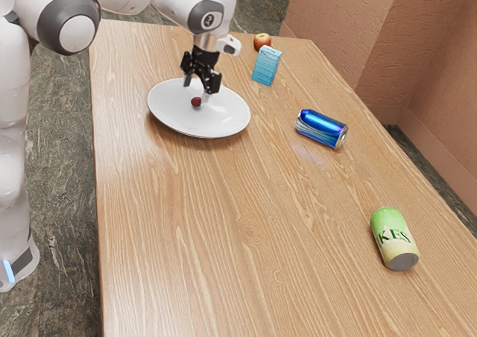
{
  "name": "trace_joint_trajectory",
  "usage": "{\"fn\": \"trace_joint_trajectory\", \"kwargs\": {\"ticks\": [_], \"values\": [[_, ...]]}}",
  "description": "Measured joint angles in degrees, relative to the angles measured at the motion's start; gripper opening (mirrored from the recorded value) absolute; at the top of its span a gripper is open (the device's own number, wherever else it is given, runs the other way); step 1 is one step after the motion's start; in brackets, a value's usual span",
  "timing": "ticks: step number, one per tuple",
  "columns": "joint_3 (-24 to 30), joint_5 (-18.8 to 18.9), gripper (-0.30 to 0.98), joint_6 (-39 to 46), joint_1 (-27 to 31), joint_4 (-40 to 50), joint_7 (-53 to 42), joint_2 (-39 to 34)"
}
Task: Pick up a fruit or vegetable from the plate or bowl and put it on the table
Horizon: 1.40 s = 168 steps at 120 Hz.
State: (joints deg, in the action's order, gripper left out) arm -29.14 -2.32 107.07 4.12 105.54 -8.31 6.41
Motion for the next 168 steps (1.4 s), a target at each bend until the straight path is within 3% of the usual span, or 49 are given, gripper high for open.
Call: {"fn": "trace_joint_trajectory", "kwargs": {"ticks": [126, 168], "values": [[0.22, -0.48, 0.68, 1.84, 1.69, -0.40, -0.34, 4.02], [0.54, -0.57, 0.61, 1.87, 1.38, -0.38, -0.39, 4.17]]}}
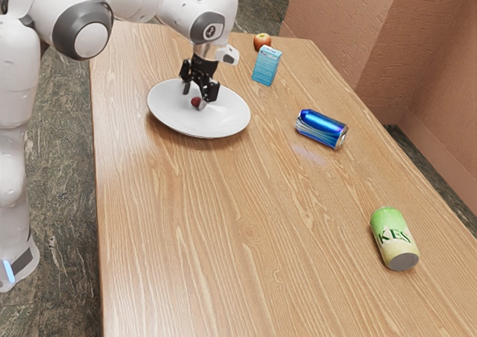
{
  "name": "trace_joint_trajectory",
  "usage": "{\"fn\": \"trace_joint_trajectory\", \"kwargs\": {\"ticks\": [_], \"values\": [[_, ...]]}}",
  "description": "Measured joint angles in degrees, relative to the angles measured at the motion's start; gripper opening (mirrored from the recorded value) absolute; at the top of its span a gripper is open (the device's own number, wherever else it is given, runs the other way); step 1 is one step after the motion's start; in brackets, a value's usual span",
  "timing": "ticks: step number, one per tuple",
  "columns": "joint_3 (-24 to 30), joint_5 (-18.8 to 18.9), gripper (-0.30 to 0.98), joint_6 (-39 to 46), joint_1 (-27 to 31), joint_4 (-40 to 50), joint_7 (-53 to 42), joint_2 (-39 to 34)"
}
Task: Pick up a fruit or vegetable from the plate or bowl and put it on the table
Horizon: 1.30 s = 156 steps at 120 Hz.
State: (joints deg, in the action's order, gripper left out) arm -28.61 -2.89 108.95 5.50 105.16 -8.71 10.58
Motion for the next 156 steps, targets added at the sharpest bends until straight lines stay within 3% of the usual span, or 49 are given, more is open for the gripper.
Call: {"fn": "trace_joint_trajectory", "kwargs": {"ticks": [80, 156], "values": [[0.13, -0.60, 0.46, 1.15, 0.00, -0.02, -0.01, 0.70], [0.30, -2.02, 0.20, 1.42, 0.09, -0.71, 0.05, 1.36]]}}
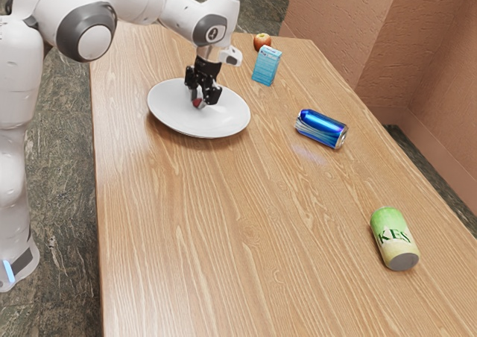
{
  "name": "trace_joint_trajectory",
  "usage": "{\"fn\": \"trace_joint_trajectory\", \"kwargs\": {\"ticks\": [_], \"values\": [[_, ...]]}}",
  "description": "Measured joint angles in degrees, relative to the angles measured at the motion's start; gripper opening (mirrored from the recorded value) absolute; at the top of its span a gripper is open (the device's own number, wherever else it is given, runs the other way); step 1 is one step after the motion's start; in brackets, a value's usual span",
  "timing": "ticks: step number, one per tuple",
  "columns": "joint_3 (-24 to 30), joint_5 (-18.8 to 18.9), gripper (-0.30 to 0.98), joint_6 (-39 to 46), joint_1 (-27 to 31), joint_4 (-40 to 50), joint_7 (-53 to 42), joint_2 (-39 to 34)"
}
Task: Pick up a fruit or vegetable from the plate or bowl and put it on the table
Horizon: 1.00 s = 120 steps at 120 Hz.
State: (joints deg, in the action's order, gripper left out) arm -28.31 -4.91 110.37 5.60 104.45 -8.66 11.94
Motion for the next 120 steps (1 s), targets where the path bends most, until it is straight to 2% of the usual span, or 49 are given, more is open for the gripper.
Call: {"fn": "trace_joint_trajectory", "kwargs": {"ticks": [46, 64, 71, 81, 103, 112, 120], "values": [[-0.07, -0.25, 0.15, 0.02, 0.20, -0.81, 0.11, 0.12], [-0.06, -0.31, 0.15, -1.74, -1.67, -4.37, 0.14, -2.25], [-0.04, -0.31, 0.15, -3.19, -4.42, -5.21, 0.15, -5.39], [-0.07, -0.33, 0.16, -5.57, -11.94, -5.54, 0.17, -8.87], [-0.04, -0.50, 0.15, -8.94, -29.03, -5.47, 0.31, -9.79], [-0.04, -0.58, 0.15, -9.56, -32.47, -5.45, 0.38, -9.37], [-0.13, -0.80, 0.18, -9.87, -32.00, -5.46, 0.43, -8.55]]}}
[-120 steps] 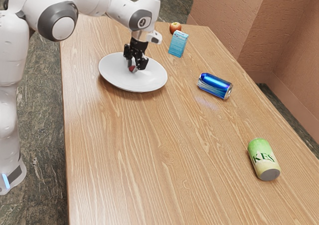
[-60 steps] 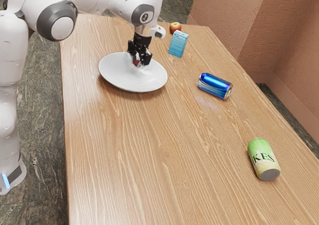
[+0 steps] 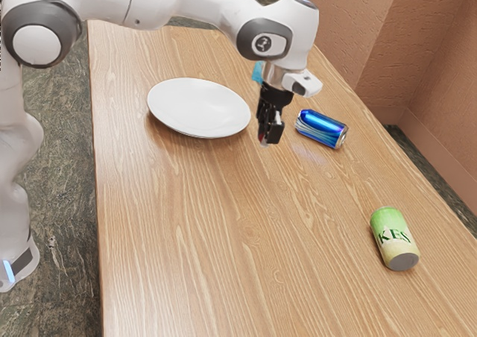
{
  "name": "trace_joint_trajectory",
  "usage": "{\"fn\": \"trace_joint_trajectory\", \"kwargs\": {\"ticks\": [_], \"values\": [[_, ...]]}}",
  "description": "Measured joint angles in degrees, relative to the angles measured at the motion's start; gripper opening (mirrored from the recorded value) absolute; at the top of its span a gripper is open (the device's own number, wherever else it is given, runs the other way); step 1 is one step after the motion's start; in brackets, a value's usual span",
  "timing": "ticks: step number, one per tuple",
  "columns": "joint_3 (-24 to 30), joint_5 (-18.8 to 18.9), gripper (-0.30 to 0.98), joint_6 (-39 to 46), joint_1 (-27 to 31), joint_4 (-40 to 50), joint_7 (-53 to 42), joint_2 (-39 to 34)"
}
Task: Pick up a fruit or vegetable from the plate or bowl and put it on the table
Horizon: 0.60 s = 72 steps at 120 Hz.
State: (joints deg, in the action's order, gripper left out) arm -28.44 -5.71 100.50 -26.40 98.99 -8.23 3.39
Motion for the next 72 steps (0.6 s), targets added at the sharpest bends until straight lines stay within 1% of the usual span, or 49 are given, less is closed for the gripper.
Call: {"fn": "trace_joint_trajectory", "kwargs": {"ticks": [16, 21, 27, 37, 46, 52, 60, 72], "values": [[-0.21, -0.05, 0.47, 0.54, 8.08, -0.08, -0.08, 1.66], [-0.20, 0.02, 0.52, 1.06, 9.30, -0.13, -0.11, 1.84], [-0.10, 0.04, 0.57, 1.68, 9.37, -0.16, -0.15, 1.97], [0.03, 0.43, 0.62, 2.36, 7.90, -0.55, -0.23, 2.01], [0.01, 4.54, 0.65, 2.78, 7.52, -2.10, -2.65, 2.10], [0.09, 5.60, 0.66, 3.17, 7.96, -3.51, -7.83, 2.16], [-0.02, 4.71, 0.67, 3.33, 8.35, -4.16, -13.87, 2.80], [0.02, 4.58, 0.68, 2.44, 8.05, -4.42, -21.33, 3.42]]}}
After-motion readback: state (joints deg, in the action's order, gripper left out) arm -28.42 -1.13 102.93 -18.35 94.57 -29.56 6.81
